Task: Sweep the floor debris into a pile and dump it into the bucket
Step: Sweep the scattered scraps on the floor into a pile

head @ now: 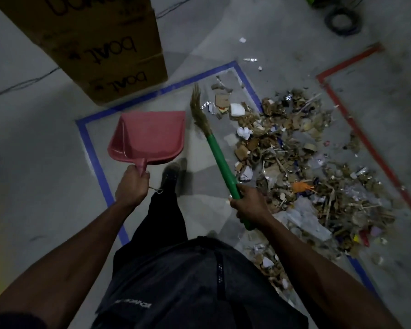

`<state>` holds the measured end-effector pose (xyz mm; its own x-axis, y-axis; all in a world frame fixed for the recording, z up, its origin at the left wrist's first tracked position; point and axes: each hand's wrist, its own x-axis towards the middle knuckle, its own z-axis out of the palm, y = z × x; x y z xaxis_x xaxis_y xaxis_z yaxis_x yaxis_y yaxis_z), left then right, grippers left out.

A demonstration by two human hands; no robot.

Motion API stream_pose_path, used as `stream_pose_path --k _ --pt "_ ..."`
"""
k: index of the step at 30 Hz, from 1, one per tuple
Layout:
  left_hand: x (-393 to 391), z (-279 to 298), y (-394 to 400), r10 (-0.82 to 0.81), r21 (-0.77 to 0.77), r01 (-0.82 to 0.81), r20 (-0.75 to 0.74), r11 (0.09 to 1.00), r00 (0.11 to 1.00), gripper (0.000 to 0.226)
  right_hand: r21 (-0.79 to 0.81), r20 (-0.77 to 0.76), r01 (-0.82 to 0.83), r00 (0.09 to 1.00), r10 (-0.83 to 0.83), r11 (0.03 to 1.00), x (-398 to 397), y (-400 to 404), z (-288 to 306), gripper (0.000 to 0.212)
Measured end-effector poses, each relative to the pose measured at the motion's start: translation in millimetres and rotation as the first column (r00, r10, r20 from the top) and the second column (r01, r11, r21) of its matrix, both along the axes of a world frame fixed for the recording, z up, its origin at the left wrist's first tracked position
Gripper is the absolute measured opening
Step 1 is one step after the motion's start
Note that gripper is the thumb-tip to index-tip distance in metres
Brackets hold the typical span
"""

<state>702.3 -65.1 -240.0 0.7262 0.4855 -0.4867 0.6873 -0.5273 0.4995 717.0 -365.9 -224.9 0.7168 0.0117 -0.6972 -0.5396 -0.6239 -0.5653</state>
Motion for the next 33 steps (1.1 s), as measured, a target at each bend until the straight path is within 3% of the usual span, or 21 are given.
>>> stream_pose_path --k 4,9,13,17,20,23,28,31,33 --pt "84.5 -24.3 48.7 -0.112 0.01 0.113 -0.093 0.994 0.989 0.04 -0.018 -0.015 0.036 0.999 -0.037 0.999 66.3 53.0 -15.6 0.057" --pt "177.6 -33.5 91.2 -0.223 0.073 0.241 -0.198 0.968 0.955 0.033 -0.041 -0.058 0.096 0.993 -0.098 0.995 155.7 125.1 -30.6 0.054" --pt "225.7 -39.8 118.6 -0.347 0.074 0.366 -0.196 0.928 0.917 0.028 -0.015 -0.137 0.148 0.979 -0.149 0.989 219.5 166.3 -38.3 0.052" --pt "254.2 -44.8 133.6 -0.46 0.053 0.472 -0.151 0.88 0.875 0.028 0.016 -0.249 0.306 0.923 -0.293 0.952 268.7 179.2 -52.5 0.057" --pt "266.1 -50.4 139.1 -0.511 0.034 0.516 -0.095 0.856 0.854 0.036 0.001 -0.295 0.444 0.856 -0.424 0.896 292.5 172.0 -68.5 0.061" --pt "273.1 -55.7 142.5 -0.519 0.005 0.52 -0.037 0.854 0.854 0.05 0.004 -0.316 0.613 0.75 -0.581 0.79 308.0 157.2 -83.0 0.041" --pt "282.0 -60.8 142.8 -0.579 0.034 0.58 -0.029 0.814 0.815 0.053 0.023 -0.326 0.833 0.529 -0.783 0.553 315.6 133.0 -88.7 0.016" --pt "288.2 -55.5 142.9 -0.611 0.076 0.613 -0.048 0.786 0.79 0.052 0.025 -0.236 0.882 0.462 -0.855 0.47 304.1 138.8 -81.9 0.024" --pt "291.6 -50.9 141.9 -0.621 0.099 0.623 -0.053 0.776 0.782 0.051 0.032 -0.174 0.866 0.496 -0.851 0.498 287.3 154.0 -73.1 0.042"
